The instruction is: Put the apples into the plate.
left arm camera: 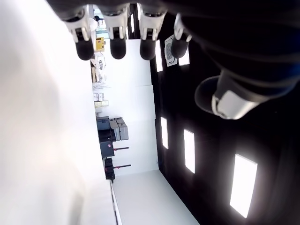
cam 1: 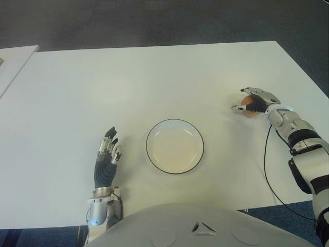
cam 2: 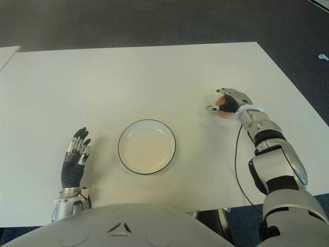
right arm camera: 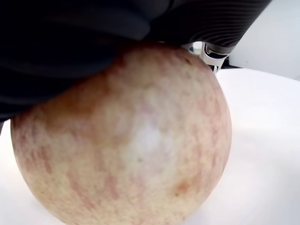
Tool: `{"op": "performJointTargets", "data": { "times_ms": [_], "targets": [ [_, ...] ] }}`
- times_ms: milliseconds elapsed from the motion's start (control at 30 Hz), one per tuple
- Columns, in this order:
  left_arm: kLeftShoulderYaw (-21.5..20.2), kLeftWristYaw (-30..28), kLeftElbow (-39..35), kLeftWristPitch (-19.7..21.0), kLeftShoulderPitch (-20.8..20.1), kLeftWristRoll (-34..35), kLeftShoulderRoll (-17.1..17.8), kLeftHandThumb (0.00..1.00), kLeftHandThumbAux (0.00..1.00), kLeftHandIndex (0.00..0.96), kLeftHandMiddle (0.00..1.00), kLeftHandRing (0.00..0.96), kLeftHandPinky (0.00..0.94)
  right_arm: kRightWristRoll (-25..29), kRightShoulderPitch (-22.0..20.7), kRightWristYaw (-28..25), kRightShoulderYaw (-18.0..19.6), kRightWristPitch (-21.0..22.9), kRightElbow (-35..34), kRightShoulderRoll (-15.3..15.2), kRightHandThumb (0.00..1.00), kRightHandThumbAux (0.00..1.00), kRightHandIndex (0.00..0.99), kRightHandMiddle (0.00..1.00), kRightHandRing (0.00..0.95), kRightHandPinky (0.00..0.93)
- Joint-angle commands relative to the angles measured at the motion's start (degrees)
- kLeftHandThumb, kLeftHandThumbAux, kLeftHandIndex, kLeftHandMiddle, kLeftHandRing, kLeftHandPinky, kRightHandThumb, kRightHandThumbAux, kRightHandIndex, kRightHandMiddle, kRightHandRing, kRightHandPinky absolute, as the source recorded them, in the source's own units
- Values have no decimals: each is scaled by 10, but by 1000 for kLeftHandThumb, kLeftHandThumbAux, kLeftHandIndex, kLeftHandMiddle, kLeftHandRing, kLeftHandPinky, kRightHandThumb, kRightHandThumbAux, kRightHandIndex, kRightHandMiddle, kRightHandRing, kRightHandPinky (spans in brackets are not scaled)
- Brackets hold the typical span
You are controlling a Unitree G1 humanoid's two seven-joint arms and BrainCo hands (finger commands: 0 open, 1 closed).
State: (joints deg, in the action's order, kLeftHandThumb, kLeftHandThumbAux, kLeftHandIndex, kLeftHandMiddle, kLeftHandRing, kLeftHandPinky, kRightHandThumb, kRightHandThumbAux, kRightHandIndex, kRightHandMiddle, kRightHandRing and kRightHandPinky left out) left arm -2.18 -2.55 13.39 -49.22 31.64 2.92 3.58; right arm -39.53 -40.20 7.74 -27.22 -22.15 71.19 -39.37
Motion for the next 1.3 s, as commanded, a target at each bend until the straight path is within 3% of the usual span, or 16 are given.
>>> {"op": "performJointTargets", "data": {
  "times_ms": [33,700,1000,1100,1200,1300],
  "targets": [
    [-4,-13,7,16,18,9,5,0,448,0,0,0,0,5,31,-13,-2,14,15,18,230,309,0,0,0,29],
    [1,-53,-7,18,25,55,3,0,408,0,0,0,0,21,47,-1,10,20,19,24,230,313,0,0,0,64],
    [-5,-37,-44,33,42,37,-9,0,402,0,0,0,0,25,50,5,9,22,22,22,254,320,0,0,5,102],
    [-6,-34,-56,40,47,30,-12,0,404,0,0,0,0,25,49,7,9,21,24,22,283,335,35,37,72,169],
    [-10,-31,-61,46,49,23,-13,0,407,0,0,0,0,24,49,11,8,20,26,22,402,397,220,246,280,335],
    [-13,-31,-61,49,47,20,-15,0,409,0,0,0,0,19,50,23,4,19,28,21,507,477,323,378,400,440]
  ]
}}
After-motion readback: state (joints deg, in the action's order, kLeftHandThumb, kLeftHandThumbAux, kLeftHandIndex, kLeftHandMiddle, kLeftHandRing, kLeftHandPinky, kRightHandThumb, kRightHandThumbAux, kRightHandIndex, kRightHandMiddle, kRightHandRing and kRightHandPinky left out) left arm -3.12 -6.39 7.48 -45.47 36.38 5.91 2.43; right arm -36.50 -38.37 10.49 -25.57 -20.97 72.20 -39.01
